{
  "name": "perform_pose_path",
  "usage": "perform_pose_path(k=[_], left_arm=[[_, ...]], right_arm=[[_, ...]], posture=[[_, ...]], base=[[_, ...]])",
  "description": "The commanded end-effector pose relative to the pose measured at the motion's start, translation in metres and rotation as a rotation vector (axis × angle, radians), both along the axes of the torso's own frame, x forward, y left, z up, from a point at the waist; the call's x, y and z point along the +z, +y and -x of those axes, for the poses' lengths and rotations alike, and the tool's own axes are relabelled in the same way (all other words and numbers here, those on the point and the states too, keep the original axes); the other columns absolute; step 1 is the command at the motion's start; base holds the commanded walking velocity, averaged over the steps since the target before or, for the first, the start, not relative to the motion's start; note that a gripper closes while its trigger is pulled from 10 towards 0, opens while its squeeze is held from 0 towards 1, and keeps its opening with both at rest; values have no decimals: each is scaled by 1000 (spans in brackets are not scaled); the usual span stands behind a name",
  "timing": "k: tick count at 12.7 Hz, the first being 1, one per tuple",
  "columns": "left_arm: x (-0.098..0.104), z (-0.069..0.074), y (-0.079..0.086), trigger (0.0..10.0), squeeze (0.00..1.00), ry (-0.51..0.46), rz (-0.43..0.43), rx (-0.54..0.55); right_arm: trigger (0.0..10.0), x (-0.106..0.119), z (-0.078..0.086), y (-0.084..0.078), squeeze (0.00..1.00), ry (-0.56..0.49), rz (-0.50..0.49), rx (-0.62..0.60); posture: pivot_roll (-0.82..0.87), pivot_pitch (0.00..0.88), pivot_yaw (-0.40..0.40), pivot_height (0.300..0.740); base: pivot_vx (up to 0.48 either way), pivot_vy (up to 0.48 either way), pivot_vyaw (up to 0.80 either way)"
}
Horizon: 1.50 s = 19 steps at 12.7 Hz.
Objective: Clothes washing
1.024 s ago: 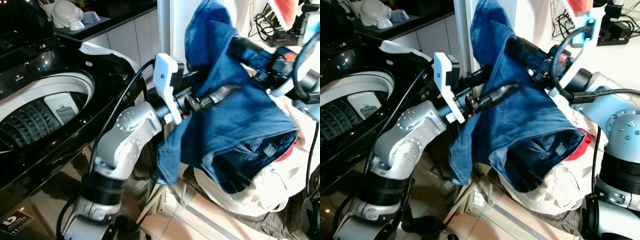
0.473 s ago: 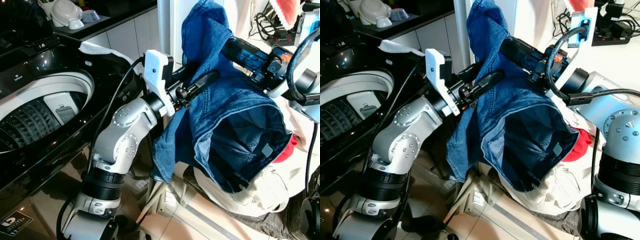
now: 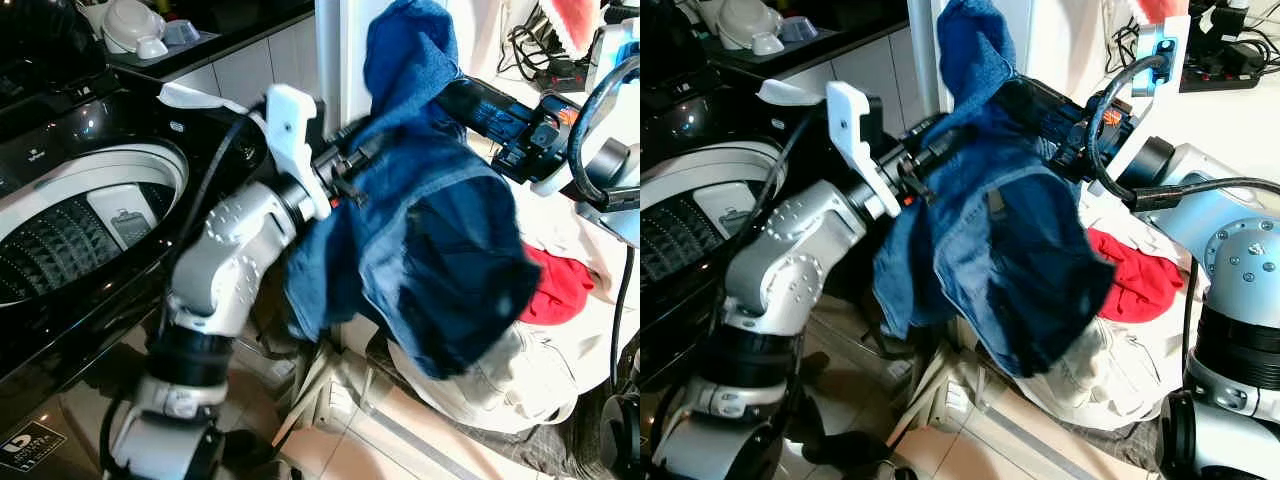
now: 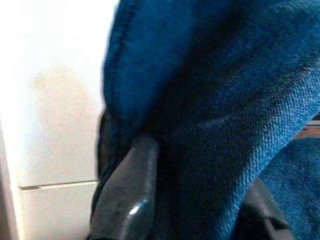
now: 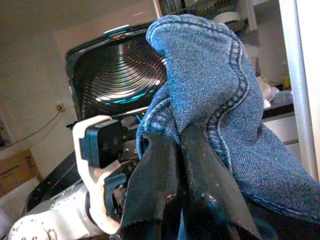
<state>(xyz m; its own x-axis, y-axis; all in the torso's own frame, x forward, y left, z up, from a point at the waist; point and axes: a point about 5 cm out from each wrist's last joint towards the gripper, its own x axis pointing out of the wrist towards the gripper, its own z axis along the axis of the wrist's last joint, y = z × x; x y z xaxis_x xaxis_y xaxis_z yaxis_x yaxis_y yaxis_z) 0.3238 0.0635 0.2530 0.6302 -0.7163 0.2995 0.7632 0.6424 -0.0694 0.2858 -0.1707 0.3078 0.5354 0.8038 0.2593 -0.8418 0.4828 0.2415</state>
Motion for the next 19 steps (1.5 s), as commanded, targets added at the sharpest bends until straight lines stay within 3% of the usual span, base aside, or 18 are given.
perform_pose_path(k=[1,2,3,4,5,6,7,8,9,10,11,12,13,14,15,17,18,19], left_arm=[[4,-10,21,0,0,-3,-6,115],[15,-17,38,0,0,-41,-16,200],[28,-23,55,0,0,-87,-31,279],[58,-33,97,0,0,-196,-81,500],[77,-34,120,0,0,-301,-168,639],[122,-23,169,0,0,-540,-255,1023],[151,-2,194,0,0,-775,-340,1293],[168,20,205,0,0,-1019,-449,1509],[171,26,206,0,0,-1144,-517,1568],[148,16,213,0,0,-1079,-532,1582],[92,-23,217,0,0,-722,-606,1432],[59,-40,210,0,0,-542,-616,1319],[16,-53,202,5176,0,-292,-605,1218],[-8,-58,203,10000,0,-109,-581,1210],[-36,-57,218,10000,0,150,-541,1300],[-59,-51,238,10000,0,442,-437,1354],[-59,-51,239,10000,886,467,-394,1328],[-62,-48,241,10000,1000,492,-364,1295]], right_arm=[[10000,13,4,4,59,-49,-14,28],[10000,18,8,4,1000,-69,-46,60],[10000,21,12,5,1000,-91,-47,87],[10000,23,17,7,1000,-136,-11,102],[10000,23,20,9,553,-154,6,113],[10000,21,24,14,0,-171,18,138],[10000,19,24,17,0,-168,24,140],[10000,17,20,19,0,-156,27,121],[10000,15,17,21,0,-150,39,106],[10000,10,14,25,0,-138,57,100],[10000,3,13,31,0,-127,99,101],[10000,-4,14,35,0,-114,143,103],[10000,-16,16,42,0,-87,209,109],[10000,-24,18,45,0,-68,262,119],[10000,-36,24,51,0,-38,336,156],[10000,-43,29,55,0,-25,372,191],[10000,-43,29,55,0,-25,375,192],[10000,-43,28,56,0,-25,379,194]], posture=[[-28,0,89,740],[-28,0,92,740],[-29,0,93,740],[-29,0,95,740],[-29,0,95,740],[-22,0,98,740],[-17,0,96,740],[-11,0,94,740],[-11,0,94,740],[-6,0,93,740],[-10,0,97,740],[-16,0,103,740],[-28,0,110,740],[-35,0,114,740],[-40,0,116,740],[-35,0,109,740],[-28,0,100,740],[-28,0,100,740]], base=[[0,0,0],[0,0,0],[0,0,0],[0,0,0],[0,0,0],[0,0,0],[0,0,0],[0,0,0],[0,0,0],[0,0,0],[0,0,0],[0,0,0],[0,0,0],[0,0,0],[0,0,0],[0,0,0],[0,0,0],[0,0,0]])
